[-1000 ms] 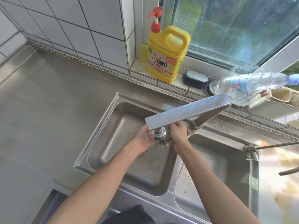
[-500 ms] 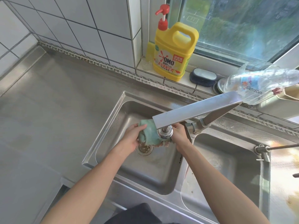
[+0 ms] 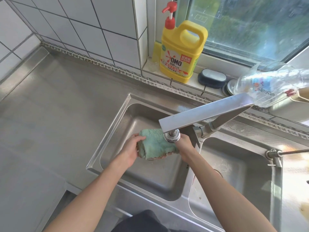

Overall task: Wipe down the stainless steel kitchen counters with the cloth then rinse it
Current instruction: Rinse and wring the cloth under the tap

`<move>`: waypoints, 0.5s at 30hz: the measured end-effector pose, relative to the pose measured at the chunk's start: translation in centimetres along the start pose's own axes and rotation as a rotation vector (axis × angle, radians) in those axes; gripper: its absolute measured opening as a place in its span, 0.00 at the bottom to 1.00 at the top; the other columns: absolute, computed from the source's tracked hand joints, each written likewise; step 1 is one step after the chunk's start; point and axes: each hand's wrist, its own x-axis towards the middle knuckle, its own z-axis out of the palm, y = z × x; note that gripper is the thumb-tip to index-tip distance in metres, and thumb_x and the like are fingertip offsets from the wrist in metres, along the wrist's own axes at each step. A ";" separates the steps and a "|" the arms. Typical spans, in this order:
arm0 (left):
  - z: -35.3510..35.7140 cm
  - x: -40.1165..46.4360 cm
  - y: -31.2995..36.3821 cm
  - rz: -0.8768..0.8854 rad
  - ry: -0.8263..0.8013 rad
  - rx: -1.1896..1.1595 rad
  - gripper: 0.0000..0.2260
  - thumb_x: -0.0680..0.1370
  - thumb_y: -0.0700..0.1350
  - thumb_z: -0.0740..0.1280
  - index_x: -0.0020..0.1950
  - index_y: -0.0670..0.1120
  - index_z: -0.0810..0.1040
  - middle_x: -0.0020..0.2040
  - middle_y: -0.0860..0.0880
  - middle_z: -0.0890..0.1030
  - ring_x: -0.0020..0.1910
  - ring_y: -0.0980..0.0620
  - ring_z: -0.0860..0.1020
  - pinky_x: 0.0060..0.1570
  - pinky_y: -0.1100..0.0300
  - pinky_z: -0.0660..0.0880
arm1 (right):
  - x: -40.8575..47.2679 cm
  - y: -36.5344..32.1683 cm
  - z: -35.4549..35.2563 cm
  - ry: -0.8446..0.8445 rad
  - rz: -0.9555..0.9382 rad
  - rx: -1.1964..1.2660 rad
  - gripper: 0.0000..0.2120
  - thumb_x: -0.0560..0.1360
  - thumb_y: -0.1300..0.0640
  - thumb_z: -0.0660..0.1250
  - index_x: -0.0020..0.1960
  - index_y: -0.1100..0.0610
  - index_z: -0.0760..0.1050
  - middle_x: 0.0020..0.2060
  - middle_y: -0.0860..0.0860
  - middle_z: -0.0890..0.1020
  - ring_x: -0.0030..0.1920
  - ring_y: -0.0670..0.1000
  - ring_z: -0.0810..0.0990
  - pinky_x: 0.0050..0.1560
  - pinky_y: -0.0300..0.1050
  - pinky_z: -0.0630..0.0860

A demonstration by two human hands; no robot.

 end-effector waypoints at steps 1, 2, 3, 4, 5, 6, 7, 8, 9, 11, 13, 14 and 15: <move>0.4 -0.1 -0.5 -0.016 -0.003 0.000 0.06 0.80 0.39 0.68 0.49 0.50 0.75 0.47 0.48 0.82 0.45 0.48 0.80 0.39 0.57 0.75 | 0.0 0.5 -0.4 0.031 0.000 0.007 0.08 0.74 0.53 0.74 0.45 0.57 0.86 0.44 0.62 0.87 0.37 0.61 0.80 0.36 0.53 0.73; 0.9 -0.2 -1.0 -0.031 -0.004 -0.001 0.06 0.80 0.39 0.67 0.49 0.50 0.75 0.46 0.48 0.82 0.44 0.48 0.80 0.39 0.57 0.74 | -0.2 1.0 -0.8 0.060 -0.010 0.008 0.08 0.75 0.52 0.73 0.47 0.58 0.85 0.45 0.61 0.87 0.40 0.61 0.83 0.38 0.54 0.77; 1.4 -0.3 -1.4 -0.046 -0.004 -0.009 0.06 0.80 0.39 0.66 0.49 0.50 0.75 0.46 0.47 0.82 0.43 0.48 0.80 0.38 0.57 0.74 | -0.5 1.4 -1.2 0.092 -0.022 0.016 0.09 0.76 0.52 0.72 0.48 0.58 0.85 0.44 0.58 0.87 0.40 0.60 0.84 0.36 0.51 0.79; 2.1 -0.6 -1.7 -0.064 -0.012 -0.027 0.05 0.80 0.39 0.64 0.49 0.49 0.76 0.45 0.47 0.83 0.42 0.48 0.81 0.37 0.58 0.75 | -0.9 1.7 -1.5 0.124 -0.033 0.032 0.10 0.76 0.51 0.72 0.47 0.58 0.84 0.41 0.55 0.87 0.39 0.57 0.84 0.33 0.47 0.79; 2.7 -0.7 -2.1 -0.091 -0.028 -0.053 0.05 0.80 0.40 0.63 0.49 0.48 0.78 0.43 0.47 0.84 0.40 0.48 0.83 0.35 0.58 0.77 | -1.2 2.1 -1.7 0.152 -0.045 0.053 0.11 0.76 0.50 0.73 0.46 0.58 0.84 0.38 0.54 0.85 0.37 0.55 0.83 0.30 0.45 0.78; 3.5 -1.0 -2.3 -0.123 -0.050 -0.076 0.07 0.80 0.42 0.62 0.48 0.47 0.79 0.40 0.47 0.86 0.37 0.49 0.84 0.32 0.59 0.78 | -1.5 2.3 -1.8 0.177 -0.063 0.069 0.12 0.76 0.49 0.73 0.46 0.58 0.83 0.37 0.53 0.84 0.37 0.53 0.82 0.31 0.46 0.77; 4.3 -1.1 -2.5 -0.150 -0.068 -0.089 0.09 0.80 0.44 0.61 0.48 0.46 0.80 0.38 0.47 0.86 0.35 0.49 0.85 0.31 0.60 0.78 | -1.8 2.6 -1.8 0.204 -0.086 0.079 0.12 0.76 0.49 0.73 0.46 0.58 0.82 0.38 0.54 0.83 0.38 0.52 0.81 0.34 0.48 0.78; 5.2 -1.3 -2.6 -0.167 -0.083 -0.093 0.11 0.81 0.46 0.60 0.47 0.45 0.81 0.38 0.46 0.85 0.35 0.48 0.84 0.32 0.60 0.78 | -2.0 2.6 -1.6 0.233 -0.114 0.075 0.11 0.77 0.49 0.72 0.46 0.58 0.81 0.39 0.55 0.83 0.39 0.52 0.80 0.37 0.50 0.78; 6.3 -1.3 -2.6 -0.171 -0.092 -0.080 0.12 0.81 0.48 0.60 0.47 0.45 0.82 0.41 0.45 0.86 0.38 0.46 0.84 0.35 0.59 0.78 | -2.3 2.6 -1.2 0.260 -0.148 0.068 0.11 0.78 0.49 0.72 0.46 0.58 0.80 0.40 0.55 0.83 0.40 0.51 0.80 0.41 0.51 0.79; 8.3 -1.4 -2.6 -0.165 -0.104 -0.029 0.13 0.80 0.53 0.64 0.47 0.47 0.84 0.45 0.44 0.87 0.41 0.44 0.84 0.39 0.57 0.77 | -2.6 2.5 -0.4 0.295 -0.222 0.072 0.08 0.79 0.52 0.70 0.46 0.56 0.79 0.40 0.52 0.83 0.40 0.45 0.79 0.43 0.48 0.77; 10.0 -1.5 -2.3 -0.139 -0.093 0.008 0.11 0.77 0.53 0.67 0.40 0.48 0.81 0.36 0.47 0.84 0.32 0.48 0.81 0.31 0.61 0.73 | -2.9 2.3 0.7 0.318 -0.296 -0.002 0.06 0.78 0.55 0.68 0.44 0.54 0.76 0.38 0.48 0.82 0.38 0.43 0.78 0.42 0.44 0.74; 10.6 -1.3 -2.2 -0.125 -0.085 0.019 0.11 0.77 0.52 0.67 0.37 0.48 0.76 0.32 0.48 0.79 0.28 0.49 0.77 0.27 0.63 0.70 | -3.0 2.2 1.3 0.333 -0.321 -0.086 0.05 0.77 0.54 0.67 0.43 0.53 0.74 0.38 0.47 0.81 0.38 0.44 0.78 0.41 0.45 0.73; 10.9 -0.9 -2.2 -0.124 -0.080 0.027 0.12 0.78 0.51 0.66 0.36 0.49 0.73 0.31 0.48 0.75 0.26 0.49 0.74 0.26 0.64 0.68 | -3.1 2.2 1.9 0.344 -0.324 -0.175 0.05 0.75 0.52 0.65 0.44 0.53 0.74 0.38 0.47 0.82 0.39 0.47 0.80 0.41 0.47 0.74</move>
